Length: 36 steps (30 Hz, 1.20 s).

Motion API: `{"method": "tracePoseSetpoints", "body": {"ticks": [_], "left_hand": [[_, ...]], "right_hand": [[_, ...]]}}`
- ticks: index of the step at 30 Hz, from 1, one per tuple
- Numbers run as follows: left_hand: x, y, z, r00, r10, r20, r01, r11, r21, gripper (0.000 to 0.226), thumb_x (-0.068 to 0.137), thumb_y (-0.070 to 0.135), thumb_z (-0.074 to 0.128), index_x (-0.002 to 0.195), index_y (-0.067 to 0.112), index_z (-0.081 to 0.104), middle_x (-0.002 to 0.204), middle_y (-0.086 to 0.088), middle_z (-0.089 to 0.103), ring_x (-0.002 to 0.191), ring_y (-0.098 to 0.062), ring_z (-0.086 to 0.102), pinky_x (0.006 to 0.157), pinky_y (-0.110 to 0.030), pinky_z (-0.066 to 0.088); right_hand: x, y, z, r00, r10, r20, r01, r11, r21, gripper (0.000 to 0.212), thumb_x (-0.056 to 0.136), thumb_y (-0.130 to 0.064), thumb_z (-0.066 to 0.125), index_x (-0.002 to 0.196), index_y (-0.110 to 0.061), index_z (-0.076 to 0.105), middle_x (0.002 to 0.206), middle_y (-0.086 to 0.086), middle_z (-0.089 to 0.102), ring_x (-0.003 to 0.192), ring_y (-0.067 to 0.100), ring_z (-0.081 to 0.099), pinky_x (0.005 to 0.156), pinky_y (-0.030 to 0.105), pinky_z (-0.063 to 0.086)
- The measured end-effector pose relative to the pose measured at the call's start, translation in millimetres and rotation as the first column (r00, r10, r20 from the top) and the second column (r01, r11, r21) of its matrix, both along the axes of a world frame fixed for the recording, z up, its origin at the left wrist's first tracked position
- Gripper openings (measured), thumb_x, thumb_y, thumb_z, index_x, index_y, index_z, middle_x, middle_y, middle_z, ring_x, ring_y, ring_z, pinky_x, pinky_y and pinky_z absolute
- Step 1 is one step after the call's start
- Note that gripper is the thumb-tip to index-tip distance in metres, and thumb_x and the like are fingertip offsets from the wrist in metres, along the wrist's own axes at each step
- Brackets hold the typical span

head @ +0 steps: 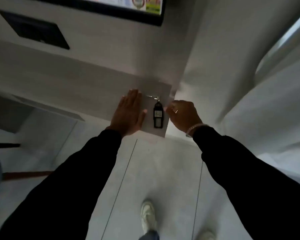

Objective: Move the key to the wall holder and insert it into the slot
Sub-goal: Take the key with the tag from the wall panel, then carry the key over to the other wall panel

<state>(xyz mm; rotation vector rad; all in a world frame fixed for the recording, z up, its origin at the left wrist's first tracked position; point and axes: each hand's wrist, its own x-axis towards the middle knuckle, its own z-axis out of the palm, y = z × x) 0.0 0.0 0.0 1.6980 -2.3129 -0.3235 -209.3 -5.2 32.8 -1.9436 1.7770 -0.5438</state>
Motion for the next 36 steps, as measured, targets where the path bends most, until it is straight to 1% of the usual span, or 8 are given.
{"method": "tracePoseSetpoints", "body": {"ticks": [6,9,12,16,20,24,28,36], "left_hand": [[3.8,-16.2,-23.4,0.986,0.056,0.157,-0.067,0.995,0.069,0.083,0.093,0.055,0.024,0.156,0.003,0.015,0.168,-0.018,0.011,0.156,-0.032,0.009,0.129,-0.051,0.011],[4.5,-18.8,-23.2,0.986,0.071,0.151,-0.084,0.993,0.077,0.084,0.092,0.057,0.023,0.157,0.004,0.011,0.169,-0.016,0.008,0.157,-0.03,0.007,0.129,-0.051,0.009],[2.0,-19.9,-23.2,0.988,0.069,0.142,-0.082,0.993,0.09,0.084,0.092,0.056,0.024,0.157,0.003,0.012,0.168,-0.018,0.009,0.157,-0.032,0.006,0.129,-0.052,0.009],[-5.6,-13.5,-22.9,0.984,0.001,0.179,-0.018,0.995,0.096,0.084,0.092,0.056,0.024,0.157,0.003,0.012,0.168,-0.019,0.008,0.157,-0.033,0.006,0.129,-0.053,0.009],[-20.9,6.9,-22.5,0.987,-0.043,0.155,0.027,0.995,0.099,0.083,0.092,0.056,0.017,0.156,0.003,0.014,0.168,-0.019,0.009,0.157,-0.033,0.006,0.129,-0.053,0.01],[-39.2,27.1,-13.9,0.981,-0.124,0.148,0.103,0.984,0.146,0.083,0.092,0.054,0.016,0.156,0.001,0.016,0.167,-0.021,0.01,0.156,-0.035,0.006,0.129,-0.052,0.011],[-72.0,43.5,6.4,0.986,-0.166,0.01,0.162,0.972,0.168,0.071,0.101,0.043,0.032,0.156,0.002,0.014,0.168,-0.019,0.009,0.157,-0.034,0.005,0.129,-0.051,0.01],[-196.8,76.9,96.9,0.939,-0.26,-0.225,0.236,0.963,-0.127,0.068,0.1,0.036,0.031,0.155,-0.002,0.017,0.166,-0.022,0.012,0.156,-0.035,0.005,0.128,-0.052,0.01]], "right_hand": [[30.8,-13.6,-19.8,0.993,-0.12,-0.015,0.121,0.988,0.094,0.043,0.071,-0.046,0.071,0.092,-0.01,0.06,0.094,0.018,0.066,0.093,0.037,0.06,0.073,0.034,0.043],[27.7,-18.3,-17.1,0.988,-0.152,0.014,0.149,0.98,0.132,0.038,0.068,-0.039,0.075,0.096,-0.016,0.065,0.095,0.014,0.072,0.096,0.034,0.064,0.08,0.034,0.05],[22.1,-18.2,-13.1,0.97,-0.229,0.084,0.211,0.961,0.178,0.022,0.066,-0.026,0.078,0.084,-0.016,0.071,0.08,0.008,0.074,0.085,0.026,0.068,0.082,0.03,0.051],[9.9,-15.6,-7.4,0.9,-0.364,0.241,0.25,0.883,0.398,0.007,0.067,-0.018,0.079,0.065,-0.017,0.072,0.046,-0.008,0.061,0.047,0.01,0.056,0.065,0.03,0.05],[-8.2,-6.1,5.4,0.796,-0.472,0.379,0.202,0.797,0.569,0.011,0.074,-0.007,0.074,0.079,0.003,0.072,0.057,0.012,0.057,0.045,0.017,0.048,0.049,0.026,0.044],[-38.0,12.3,30.0,0.707,-0.483,0.516,0.136,0.81,0.571,0.008,0.078,-0.005,0.072,0.07,-0.006,0.07,0.067,0.014,0.063,0.045,0.012,0.054,0.045,0.02,0.049],[-81.2,38.0,62.6,0.674,-0.432,0.599,0.087,0.852,0.517,0.011,0.079,-0.003,0.07,0.072,-0.011,0.071,0.066,0.008,0.065,0.046,0.009,0.055,0.045,0.017,0.05],[-192.6,117.9,143.6,0.659,-0.364,0.658,0.115,0.913,0.39,0.005,0.082,-0.005,0.068,0.082,-0.005,0.073,0.073,0.017,0.062,0.051,0.014,0.054,0.047,0.019,0.049]]}}
